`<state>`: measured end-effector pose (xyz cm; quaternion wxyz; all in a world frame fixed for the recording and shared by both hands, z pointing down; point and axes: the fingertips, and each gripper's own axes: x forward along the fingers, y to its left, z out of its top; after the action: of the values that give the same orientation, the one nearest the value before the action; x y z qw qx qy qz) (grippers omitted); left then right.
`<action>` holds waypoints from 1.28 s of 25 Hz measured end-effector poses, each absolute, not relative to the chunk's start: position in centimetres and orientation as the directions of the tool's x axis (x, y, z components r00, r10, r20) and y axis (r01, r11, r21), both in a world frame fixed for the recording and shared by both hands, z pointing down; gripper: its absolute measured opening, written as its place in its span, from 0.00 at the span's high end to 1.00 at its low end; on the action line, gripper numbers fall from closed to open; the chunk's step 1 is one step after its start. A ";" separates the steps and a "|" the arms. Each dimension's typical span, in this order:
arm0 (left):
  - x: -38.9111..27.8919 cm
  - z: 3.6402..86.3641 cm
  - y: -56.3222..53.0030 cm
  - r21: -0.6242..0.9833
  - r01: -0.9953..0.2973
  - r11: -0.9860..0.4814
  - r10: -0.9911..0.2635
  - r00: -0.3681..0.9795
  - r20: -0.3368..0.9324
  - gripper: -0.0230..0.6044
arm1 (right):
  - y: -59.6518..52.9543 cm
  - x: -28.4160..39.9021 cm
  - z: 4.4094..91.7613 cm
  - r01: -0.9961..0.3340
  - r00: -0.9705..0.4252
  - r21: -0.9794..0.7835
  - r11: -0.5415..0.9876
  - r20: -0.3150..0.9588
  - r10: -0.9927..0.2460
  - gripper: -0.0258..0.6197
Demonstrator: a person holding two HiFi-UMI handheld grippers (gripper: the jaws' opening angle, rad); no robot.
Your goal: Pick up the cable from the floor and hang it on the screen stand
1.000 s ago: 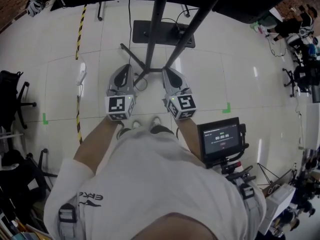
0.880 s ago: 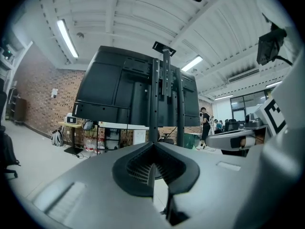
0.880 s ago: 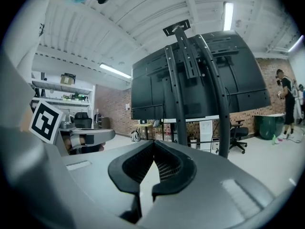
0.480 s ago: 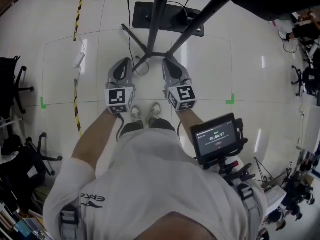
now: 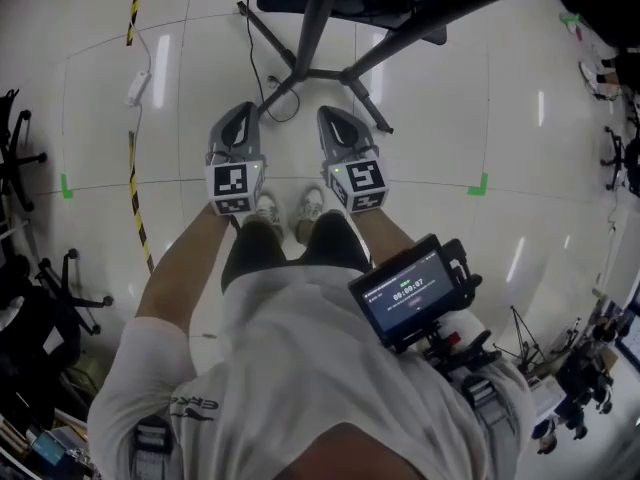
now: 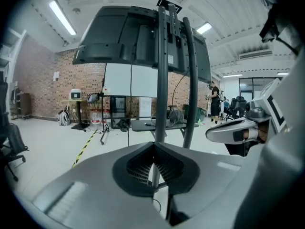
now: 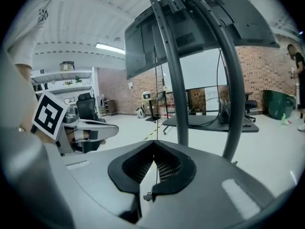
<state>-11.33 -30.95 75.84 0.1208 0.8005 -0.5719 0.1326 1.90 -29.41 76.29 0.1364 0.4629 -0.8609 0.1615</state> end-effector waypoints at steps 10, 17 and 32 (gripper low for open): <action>-13.5 93.8 -32.6 0.037 -0.958 -0.283 -0.876 0.274 0.397 0.96 | -30.3 1.4 93.5 -0.829 -0.551 -0.170 0.533 0.410 -0.726 0.95; -14.6 105.6 -35.4 0.014 -0.957 -0.290 -0.876 0.271 0.399 0.96 | -32.5 1.7 105.6 -0.833 -0.544 -0.157 0.531 0.409 -0.733 0.95; -13.8 124.1 -37.0 0.015 -0.947 -0.320 -0.860 0.297 0.415 0.96 | -34.7 2.7 122.5 -0.837 -0.537 -0.143 0.529 0.405 -0.740 0.95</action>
<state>-13.76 -37.04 124.08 0.1298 0.7949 -0.5684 0.1681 2.73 -34.73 122.48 0.1491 0.4576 -0.8614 0.1623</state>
